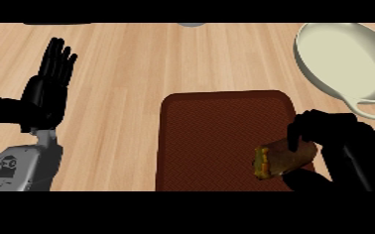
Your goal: Pick the sweet potato from the tray and place it in the pot
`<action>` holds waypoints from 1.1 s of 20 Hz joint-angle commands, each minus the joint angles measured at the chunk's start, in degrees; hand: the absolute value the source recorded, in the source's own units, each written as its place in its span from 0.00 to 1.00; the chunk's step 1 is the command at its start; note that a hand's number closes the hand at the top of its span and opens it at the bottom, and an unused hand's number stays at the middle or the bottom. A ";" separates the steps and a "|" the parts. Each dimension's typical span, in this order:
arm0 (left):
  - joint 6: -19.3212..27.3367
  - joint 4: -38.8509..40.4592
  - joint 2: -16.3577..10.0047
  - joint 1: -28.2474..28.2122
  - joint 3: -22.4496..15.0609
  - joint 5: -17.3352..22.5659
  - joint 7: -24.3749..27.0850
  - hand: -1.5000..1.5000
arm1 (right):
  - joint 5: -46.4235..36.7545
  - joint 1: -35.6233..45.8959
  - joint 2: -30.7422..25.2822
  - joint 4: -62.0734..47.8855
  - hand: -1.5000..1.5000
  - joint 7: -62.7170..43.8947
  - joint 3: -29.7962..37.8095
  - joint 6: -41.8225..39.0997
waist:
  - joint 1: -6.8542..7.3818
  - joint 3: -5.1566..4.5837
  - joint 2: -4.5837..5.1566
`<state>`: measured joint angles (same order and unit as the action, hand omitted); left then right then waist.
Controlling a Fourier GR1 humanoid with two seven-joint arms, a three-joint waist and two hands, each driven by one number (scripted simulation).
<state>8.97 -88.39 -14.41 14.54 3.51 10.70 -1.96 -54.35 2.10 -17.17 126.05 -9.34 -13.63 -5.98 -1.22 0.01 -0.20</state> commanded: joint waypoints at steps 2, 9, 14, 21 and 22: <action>-1.09 -0.44 -0.27 -0.24 0.77 0.86 -0.10 0.50 | 9.73 0.03 -2.22 0.87 1.00 2.23 17.40 2.39 | 0.66 0.05 0.20; -2.33 1.86 0.40 -0.28 0.79 0.07 3.05 0.50 | 19.65 8.82 -12.64 -20.24 1.00 10.44 34.20 -1.89 | 1.47 0.01 0.43; -2.44 2.26 1.36 0.24 -0.41 -0.83 2.79 0.50 | 19.96 16.10 -19.59 -40.60 1.00 20.55 38.00 -0.68 | 2.16 0.03 0.60; 0.01 -0.76 1.72 3.59 -1.04 -1.83 -3.49 0.50 | 20.85 24.83 -25.36 -67.86 1.00 36.74 40.97 3.44 | 2.70 0.10 0.65; -0.99 -1.76 2.70 -2.05 -2.33 -3.18 1.16 0.50 | 19.59 27.01 -24.83 -69.44 1.00 36.21 39.30 4.21 | 2.67 0.05 0.52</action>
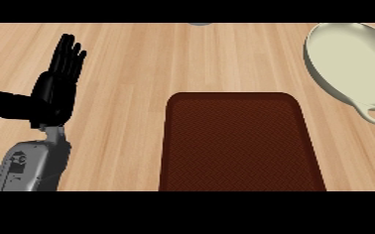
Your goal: Pick the sweet potato from the tray and place it in the pot
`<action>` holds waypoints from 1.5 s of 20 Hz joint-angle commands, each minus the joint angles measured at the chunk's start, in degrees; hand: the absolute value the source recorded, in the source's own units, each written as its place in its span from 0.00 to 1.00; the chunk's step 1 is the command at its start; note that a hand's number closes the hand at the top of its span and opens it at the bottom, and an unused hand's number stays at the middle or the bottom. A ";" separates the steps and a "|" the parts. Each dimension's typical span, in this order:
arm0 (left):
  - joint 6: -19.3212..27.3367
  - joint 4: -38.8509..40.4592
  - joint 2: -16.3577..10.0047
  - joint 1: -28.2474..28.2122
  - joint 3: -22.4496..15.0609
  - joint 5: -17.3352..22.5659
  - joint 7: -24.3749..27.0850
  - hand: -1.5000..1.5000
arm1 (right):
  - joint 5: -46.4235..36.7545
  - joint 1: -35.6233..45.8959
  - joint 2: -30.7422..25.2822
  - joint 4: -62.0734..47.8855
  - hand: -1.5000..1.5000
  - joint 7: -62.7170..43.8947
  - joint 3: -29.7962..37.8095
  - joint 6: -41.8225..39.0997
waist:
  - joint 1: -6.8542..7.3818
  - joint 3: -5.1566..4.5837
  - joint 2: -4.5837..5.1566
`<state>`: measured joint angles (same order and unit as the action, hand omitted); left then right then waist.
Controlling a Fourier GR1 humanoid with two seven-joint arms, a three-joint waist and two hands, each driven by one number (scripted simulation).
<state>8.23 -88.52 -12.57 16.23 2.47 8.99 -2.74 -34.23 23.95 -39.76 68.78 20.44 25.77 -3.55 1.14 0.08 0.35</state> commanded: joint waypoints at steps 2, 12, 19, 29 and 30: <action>-2.76 2.87 -1.51 1.01 3.06 2.26 1.10 0.50 | -0.67 7.80 -4.38 -20.12 1.00 11.31 0.62 2.66 | 0.15 -0.02 0.10; -1.45 -0.90 -0.20 0.84 0.81 0.39 -1.48 0.50 | -8.29 18.77 -4.96 -46.10 1.00 20.70 -1.96 14.51 | 1.53 0.10 0.52; -1.33 3.31 0.58 4.94 1.21 0.14 0.66 0.50 | -8.42 22.20 -6.36 -55.23 0.00 17.49 -2.40 1.88 | 2.32 0.24 1.50; -1.25 0.72 0.54 3.40 1.65 0.81 -1.23 0.50 | -4.00 26.33 -4.30 -57.73 0.00 28.52 1.26 -3.73 | 2.08 0.22 0.82; -2.11 1.80 -0.29 3.26 1.92 0.53 -0.23 0.50 | -2.65 26.62 -5.13 -58.75 0.00 28.10 2.63 -5.56 | 1.92 0.21 0.92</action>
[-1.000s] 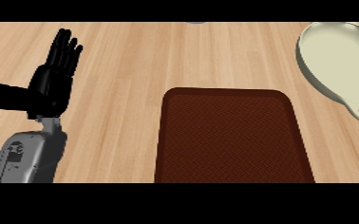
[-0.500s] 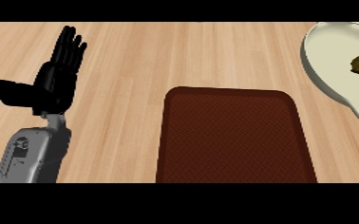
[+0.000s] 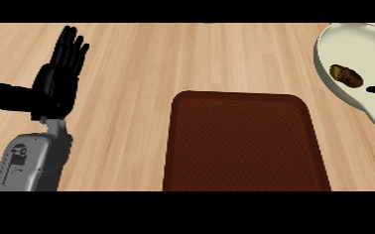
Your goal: Pick the sweet potato from the tray and place it in the pot
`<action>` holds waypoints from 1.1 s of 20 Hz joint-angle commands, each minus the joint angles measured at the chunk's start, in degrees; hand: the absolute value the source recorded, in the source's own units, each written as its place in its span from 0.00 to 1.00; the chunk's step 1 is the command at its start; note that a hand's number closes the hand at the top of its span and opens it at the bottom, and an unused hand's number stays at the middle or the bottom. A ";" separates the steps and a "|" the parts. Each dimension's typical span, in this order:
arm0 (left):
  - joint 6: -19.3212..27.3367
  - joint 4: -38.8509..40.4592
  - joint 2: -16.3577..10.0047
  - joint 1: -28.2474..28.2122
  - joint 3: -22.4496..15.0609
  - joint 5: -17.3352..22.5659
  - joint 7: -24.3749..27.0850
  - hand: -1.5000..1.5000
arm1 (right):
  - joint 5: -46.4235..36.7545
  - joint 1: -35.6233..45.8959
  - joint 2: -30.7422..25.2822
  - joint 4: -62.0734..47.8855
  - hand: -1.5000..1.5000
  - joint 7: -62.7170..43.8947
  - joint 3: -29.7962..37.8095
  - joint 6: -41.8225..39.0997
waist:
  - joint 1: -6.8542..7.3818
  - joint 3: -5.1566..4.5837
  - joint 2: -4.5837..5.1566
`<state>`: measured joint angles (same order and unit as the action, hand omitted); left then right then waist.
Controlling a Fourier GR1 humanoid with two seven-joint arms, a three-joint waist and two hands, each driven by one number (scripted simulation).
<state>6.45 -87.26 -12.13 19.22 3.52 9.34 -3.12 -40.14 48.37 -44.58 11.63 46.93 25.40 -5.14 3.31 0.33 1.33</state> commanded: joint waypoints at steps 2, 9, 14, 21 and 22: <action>0.26 2.04 0.55 0.14 0.11 -0.68 1.60 0.50 | 6.14 2.76 -0.16 -3.16 0.00 0.79 5.79 -6.37 | -0.53 -0.02 0.09; -0.62 1.86 0.45 -1.13 0.71 -0.30 3.46 0.50 | 13.26 2.53 -6.32 -6.62 0.00 -4.87 12.94 -14.30 | -0.65 0.01 0.14; -0.92 1.44 -1.01 0.44 1.35 -0.11 1.19 0.50 | 16.74 2.00 -8.74 -6.04 0.00 -5.73 16.37 -15.40 | 0.06 0.12 0.48; -0.10 -0.07 0.22 -0.01 0.24 -0.52 0.28 0.50 | 20.31 -2.75 -12.58 -6.08 0.00 -3.98 19.79 -21.39 | 0.01 0.34 0.67; -0.96 -0.06 1.11 -1.76 -0.24 0.16 1.55 0.50 | 21.35 -3.55 -13.34 -6.27 0.00 -4.23 20.95 -20.40 | 0.13 0.39 0.82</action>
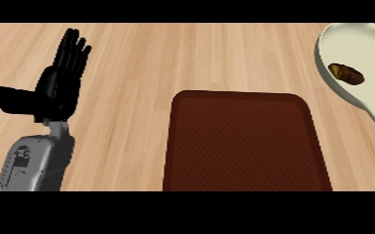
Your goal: Pick the sweet potato from the tray and place it in the pot
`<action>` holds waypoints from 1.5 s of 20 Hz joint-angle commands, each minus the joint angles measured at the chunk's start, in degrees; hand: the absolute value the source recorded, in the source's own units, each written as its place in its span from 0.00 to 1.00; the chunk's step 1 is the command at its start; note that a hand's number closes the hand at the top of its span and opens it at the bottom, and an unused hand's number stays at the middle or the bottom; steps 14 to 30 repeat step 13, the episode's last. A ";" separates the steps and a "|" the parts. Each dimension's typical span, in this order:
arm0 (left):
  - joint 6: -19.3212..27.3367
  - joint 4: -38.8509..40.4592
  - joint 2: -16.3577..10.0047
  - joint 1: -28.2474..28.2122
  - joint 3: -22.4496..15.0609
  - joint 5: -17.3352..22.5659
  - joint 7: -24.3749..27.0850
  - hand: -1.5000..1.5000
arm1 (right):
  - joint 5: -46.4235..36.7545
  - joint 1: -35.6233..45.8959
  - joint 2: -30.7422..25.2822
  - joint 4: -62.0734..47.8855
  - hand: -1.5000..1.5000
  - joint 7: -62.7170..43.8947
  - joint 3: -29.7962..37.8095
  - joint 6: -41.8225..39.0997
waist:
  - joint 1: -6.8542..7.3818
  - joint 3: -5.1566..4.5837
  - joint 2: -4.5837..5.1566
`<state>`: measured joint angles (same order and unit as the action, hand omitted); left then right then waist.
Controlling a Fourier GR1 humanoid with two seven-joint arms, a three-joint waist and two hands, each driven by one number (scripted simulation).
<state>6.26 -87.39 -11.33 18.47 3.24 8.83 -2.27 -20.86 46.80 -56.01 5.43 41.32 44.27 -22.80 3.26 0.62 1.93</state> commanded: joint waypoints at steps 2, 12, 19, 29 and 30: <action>-0.86 -1.09 -1.22 -0.45 0.95 0.79 -0.59 0.50 | 2.68 -3.49 -2.96 0.01 0.00 1.53 2.68 -3.92 | 0.19 0.17 0.06; 0.20 -1.48 0.76 -1.12 -0.29 0.12 0.06 0.50 | 4.14 -7.23 -5.69 1.45 0.00 0.81 3.93 -6.81 | 0.11 0.40 0.14; 0.52 0.03 0.96 -0.62 -0.06 -0.28 1.06 0.50 | 4.45 -7.02 -5.68 1.63 0.00 0.55 4.22 -6.53 | -0.21 0.40 0.53; 0.52 0.03 0.96 -0.62 -0.06 -0.28 1.06 0.50 | 4.45 -7.02 -5.68 1.63 0.00 0.55 4.22 -6.53 | -0.21 0.40 0.53; 0.52 0.03 0.96 -0.62 -0.06 -0.28 1.06 0.50 | 4.45 -7.02 -5.68 1.63 0.00 0.55 4.22 -6.53 | -0.21 0.40 0.53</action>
